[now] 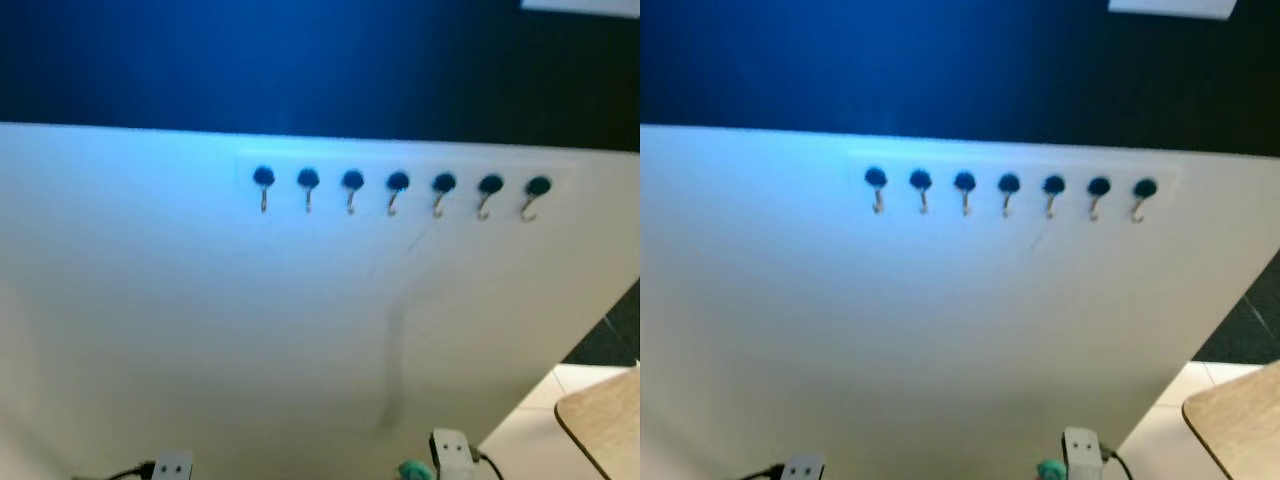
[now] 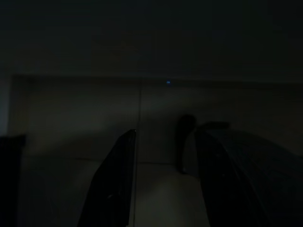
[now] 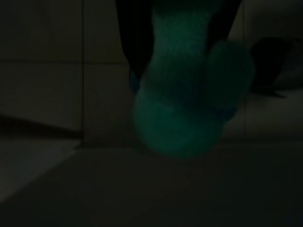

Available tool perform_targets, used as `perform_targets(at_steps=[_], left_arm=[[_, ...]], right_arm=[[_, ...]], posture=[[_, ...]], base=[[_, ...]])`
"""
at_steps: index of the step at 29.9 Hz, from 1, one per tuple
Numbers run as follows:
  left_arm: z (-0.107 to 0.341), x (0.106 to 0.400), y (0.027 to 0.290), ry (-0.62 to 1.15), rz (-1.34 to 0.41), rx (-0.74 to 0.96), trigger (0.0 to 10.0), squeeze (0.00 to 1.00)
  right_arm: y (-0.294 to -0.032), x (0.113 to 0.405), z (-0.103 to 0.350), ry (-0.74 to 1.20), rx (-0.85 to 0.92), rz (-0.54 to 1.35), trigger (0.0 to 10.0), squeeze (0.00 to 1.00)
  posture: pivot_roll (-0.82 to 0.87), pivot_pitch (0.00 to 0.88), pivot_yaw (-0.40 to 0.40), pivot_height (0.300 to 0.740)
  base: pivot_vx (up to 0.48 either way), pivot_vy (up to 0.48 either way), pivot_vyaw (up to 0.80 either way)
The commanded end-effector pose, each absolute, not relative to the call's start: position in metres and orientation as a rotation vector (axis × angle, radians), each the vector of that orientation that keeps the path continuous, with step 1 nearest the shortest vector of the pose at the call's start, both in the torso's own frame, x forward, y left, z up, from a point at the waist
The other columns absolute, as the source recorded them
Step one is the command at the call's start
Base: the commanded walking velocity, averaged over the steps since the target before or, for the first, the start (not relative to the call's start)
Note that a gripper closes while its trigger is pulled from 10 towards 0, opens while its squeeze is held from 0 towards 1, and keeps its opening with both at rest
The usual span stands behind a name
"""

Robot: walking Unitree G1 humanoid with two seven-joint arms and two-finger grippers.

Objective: Hang keys on a hook

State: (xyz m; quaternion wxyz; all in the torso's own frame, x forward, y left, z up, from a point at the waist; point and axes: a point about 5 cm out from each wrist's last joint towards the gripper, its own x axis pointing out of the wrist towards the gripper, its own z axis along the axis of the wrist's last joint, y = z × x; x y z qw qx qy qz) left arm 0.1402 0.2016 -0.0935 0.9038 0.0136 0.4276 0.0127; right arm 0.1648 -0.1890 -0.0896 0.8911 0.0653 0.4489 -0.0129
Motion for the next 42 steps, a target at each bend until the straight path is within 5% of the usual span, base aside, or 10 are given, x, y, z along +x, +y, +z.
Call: perform_targets(at_steps=[1, 42], left_arm=[[-0.0937, 0.1400, 0.2013, 0.889, 0.018, 0.029, 10.0, 0.00], [-0.0943, 0.1390, 0.1981, 0.889, -0.011, 0.025, 10.0, 0.00]], right_arm=[[-0.1936, 0.1622, -0.0902, 0.933, 0.150, -0.059, 10.0, 0.00], [-0.1919, 0.1607, -0.0911, 0.936, 0.169, -0.069, 10.0, 0.00]], posture=[[0.07, 0.010, -0.020, 0.740], [0.07, 0.000, -0.017, 0.740]], base=[[0.000, 0.000, 0.00], [0.000, 0.071, 0.00]])
